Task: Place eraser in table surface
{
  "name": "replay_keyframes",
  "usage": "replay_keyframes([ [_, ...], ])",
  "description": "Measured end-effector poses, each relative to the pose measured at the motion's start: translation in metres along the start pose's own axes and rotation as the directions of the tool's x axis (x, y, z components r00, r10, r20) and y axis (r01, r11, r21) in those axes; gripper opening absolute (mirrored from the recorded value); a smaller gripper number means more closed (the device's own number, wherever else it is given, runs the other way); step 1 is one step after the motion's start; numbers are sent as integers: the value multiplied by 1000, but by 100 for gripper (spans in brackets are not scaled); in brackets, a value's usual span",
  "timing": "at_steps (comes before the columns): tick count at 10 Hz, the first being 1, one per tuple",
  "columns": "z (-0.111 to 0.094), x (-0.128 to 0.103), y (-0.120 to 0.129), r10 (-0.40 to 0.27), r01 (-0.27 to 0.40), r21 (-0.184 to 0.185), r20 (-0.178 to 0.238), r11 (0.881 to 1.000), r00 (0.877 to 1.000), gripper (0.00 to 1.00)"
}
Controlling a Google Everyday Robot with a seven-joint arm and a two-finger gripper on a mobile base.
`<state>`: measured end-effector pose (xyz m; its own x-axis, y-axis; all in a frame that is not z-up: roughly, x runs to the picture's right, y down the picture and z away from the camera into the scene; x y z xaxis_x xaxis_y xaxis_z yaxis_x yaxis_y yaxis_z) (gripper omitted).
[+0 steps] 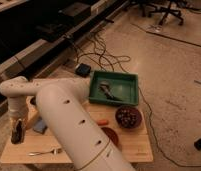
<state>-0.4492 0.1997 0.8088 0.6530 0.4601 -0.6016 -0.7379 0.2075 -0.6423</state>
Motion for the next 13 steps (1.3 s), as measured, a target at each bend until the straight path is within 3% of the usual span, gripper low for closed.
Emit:
replay_keyframes([
  [2,-32,9,1,-5,5,17,-3,1000,1000,0],
  [5,-83,27,5,2,0,88,-24,996,1000,0],
  [7,-100,43,-6,34,-29,126,-39,992,999,0],
  [10,-107,61,-22,59,-54,113,-44,992,997,0],
  [13,-121,85,-29,56,-54,80,-20,995,998,0],
])
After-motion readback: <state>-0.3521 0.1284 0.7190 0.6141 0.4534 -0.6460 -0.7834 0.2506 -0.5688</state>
